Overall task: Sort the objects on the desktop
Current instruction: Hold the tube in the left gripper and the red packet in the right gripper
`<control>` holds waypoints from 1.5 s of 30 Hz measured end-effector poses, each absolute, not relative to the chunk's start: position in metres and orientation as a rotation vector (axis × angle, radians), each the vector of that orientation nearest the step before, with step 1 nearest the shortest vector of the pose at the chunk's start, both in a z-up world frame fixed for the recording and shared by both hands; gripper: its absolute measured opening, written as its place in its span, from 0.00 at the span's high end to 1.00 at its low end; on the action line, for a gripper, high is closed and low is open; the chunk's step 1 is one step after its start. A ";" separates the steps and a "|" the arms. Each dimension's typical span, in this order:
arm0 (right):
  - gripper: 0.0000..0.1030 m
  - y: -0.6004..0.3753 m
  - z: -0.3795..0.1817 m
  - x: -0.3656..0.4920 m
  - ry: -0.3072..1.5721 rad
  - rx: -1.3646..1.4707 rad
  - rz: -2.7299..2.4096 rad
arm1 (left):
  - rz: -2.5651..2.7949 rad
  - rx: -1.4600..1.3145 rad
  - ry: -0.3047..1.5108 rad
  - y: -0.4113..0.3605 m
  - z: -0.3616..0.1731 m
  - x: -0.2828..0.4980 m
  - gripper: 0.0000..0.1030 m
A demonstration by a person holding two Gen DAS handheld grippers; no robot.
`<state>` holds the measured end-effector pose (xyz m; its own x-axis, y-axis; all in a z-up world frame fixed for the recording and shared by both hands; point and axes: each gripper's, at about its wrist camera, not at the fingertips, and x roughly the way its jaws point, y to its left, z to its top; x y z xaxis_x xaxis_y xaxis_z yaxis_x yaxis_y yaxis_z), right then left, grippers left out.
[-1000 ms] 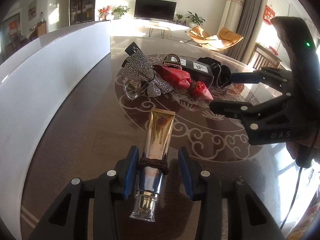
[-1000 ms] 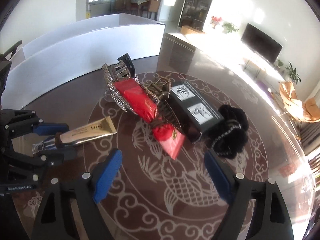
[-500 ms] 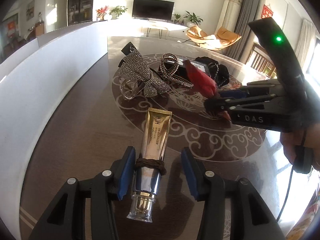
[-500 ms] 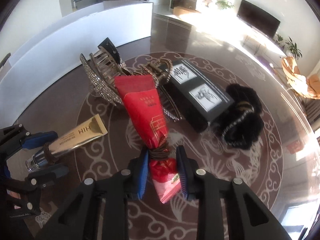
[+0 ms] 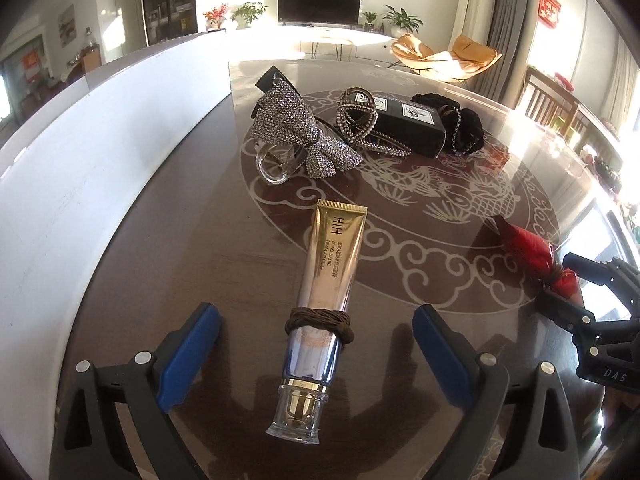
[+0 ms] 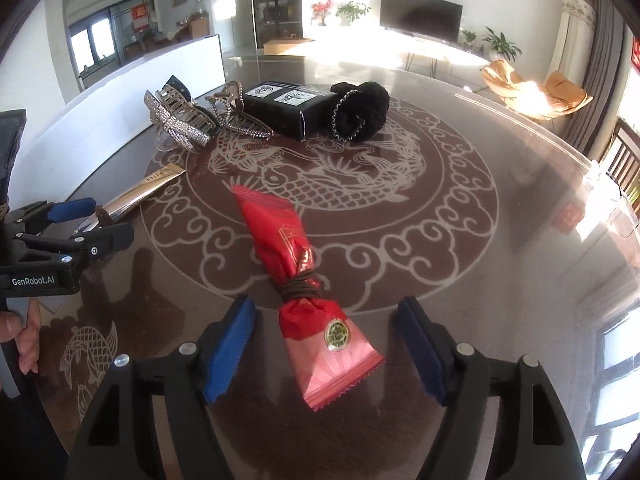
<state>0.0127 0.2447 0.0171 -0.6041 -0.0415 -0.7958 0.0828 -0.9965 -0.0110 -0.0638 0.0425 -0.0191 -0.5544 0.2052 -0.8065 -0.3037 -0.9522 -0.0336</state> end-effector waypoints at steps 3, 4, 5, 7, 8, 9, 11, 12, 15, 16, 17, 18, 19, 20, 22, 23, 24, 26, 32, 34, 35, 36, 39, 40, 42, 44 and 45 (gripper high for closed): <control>0.07 0.243 0.016 0.007 0.052 1.394 -2.753 | 2.534 -1.313 0.220 0.048 -0.021 -0.065 0.00; 0.04 0.241 0.016 0.006 0.056 1.406 -2.746 | 2.531 -1.319 0.223 0.049 -0.022 -0.066 0.00; 0.01 0.241 0.015 0.005 0.058 1.414 -2.743 | 2.531 -1.319 0.217 0.048 -0.022 -0.066 0.00; 0.00 0.240 0.015 0.005 0.056 1.414 -2.739 | 2.531 -1.318 0.217 0.048 -0.022 -0.067 0.00; 0.00 0.240 0.015 0.004 0.056 1.414 -2.740 | 2.531 -1.318 0.216 0.048 -0.022 -0.067 0.00; 0.00 0.240 0.015 0.004 0.056 1.414 -2.740 | 2.531 -1.318 0.216 0.048 -0.022 -0.067 0.00; 0.00 0.240 0.015 0.004 0.056 1.414 -2.740 | 2.532 -1.318 0.217 0.049 -0.022 -0.067 0.00; 0.00 0.240 0.015 0.004 0.057 1.414 -2.740 | 2.532 -1.318 0.217 0.049 -0.022 -0.066 0.00; 0.00 0.240 0.015 0.004 0.056 1.415 -2.740 | 2.532 -1.318 0.217 0.049 -0.022 -0.066 0.00; 0.00 0.240 0.015 0.004 0.056 1.414 -2.740 | 2.532 -1.318 0.217 0.049 -0.022 -0.066 0.00; 0.00 0.240 0.015 0.004 0.056 1.414 -2.740 | 2.532 -1.319 0.217 0.049 -0.022 -0.066 0.00; 0.00 0.240 0.015 0.004 0.057 1.415 -2.741 | 2.532 -1.319 0.217 0.049 -0.022 -0.066 0.00; 0.00 0.240 0.014 0.004 0.057 1.415 -2.741 | 2.532 -1.319 0.217 0.049 -0.022 -0.066 0.00; 0.00 0.240 0.014 0.004 0.057 1.415 -2.741 | 2.532 -1.319 0.217 0.049 -0.022 -0.066 0.00; 0.00 0.240 0.014 0.004 0.057 1.415 -2.741 | 2.532 -1.319 0.217 0.049 -0.022 -0.066 0.00; 0.00 0.240 0.014 0.004 0.057 1.415 -2.741 | 2.532 -1.319 0.217 0.049 -0.022 -0.066 0.00; 0.00 0.240 0.014 0.004 0.057 1.415 -2.741 | 2.532 -1.319 0.217 0.049 -0.022 -0.066 0.00; 0.00 0.240 0.015 0.004 0.057 1.415 -2.741 | 2.532 -1.319 0.217 0.049 -0.022 -0.066 0.00; 0.00 0.240 0.014 0.004 0.057 1.415 -2.742 | 2.532 -1.319 0.217 0.049 -0.022 -0.066 0.00; 0.00 0.240 0.014 0.004 0.057 1.415 -2.742 | 2.532 -1.320 0.217 0.049 -0.022 -0.066 0.00; 0.00 0.240 0.014 0.004 0.057 1.415 -2.742 | 2.532 -1.320 0.217 0.049 -0.022 -0.066 0.00; 0.00 0.240 0.014 0.004 0.057 1.415 -2.742 | 2.532 -1.320 0.217 0.048 -0.022 -0.066 0.00; 0.00 0.240 0.014 0.004 0.057 1.415 -2.742 | 2.532 -1.320 0.217 0.048 -0.021 -0.066 0.00; 0.00 0.240 0.014 0.004 0.057 1.415 -2.742 | 2.532 -1.320 0.217 0.048 -0.021 -0.066 0.00; 0.00 0.240 0.014 0.004 0.057 1.415 -2.742 | 2.532 -1.320 0.217 0.049 -0.021 -0.065 0.00; 0.00 0.240 0.014 0.004 0.057 1.415 -2.742 | 2.532 -1.320 0.217 0.049 -0.021 -0.065 0.00; 0.00 0.240 0.014 0.004 0.057 1.415 -2.742 | 2.532 -1.320 0.217 0.049 -0.021 -0.065 0.00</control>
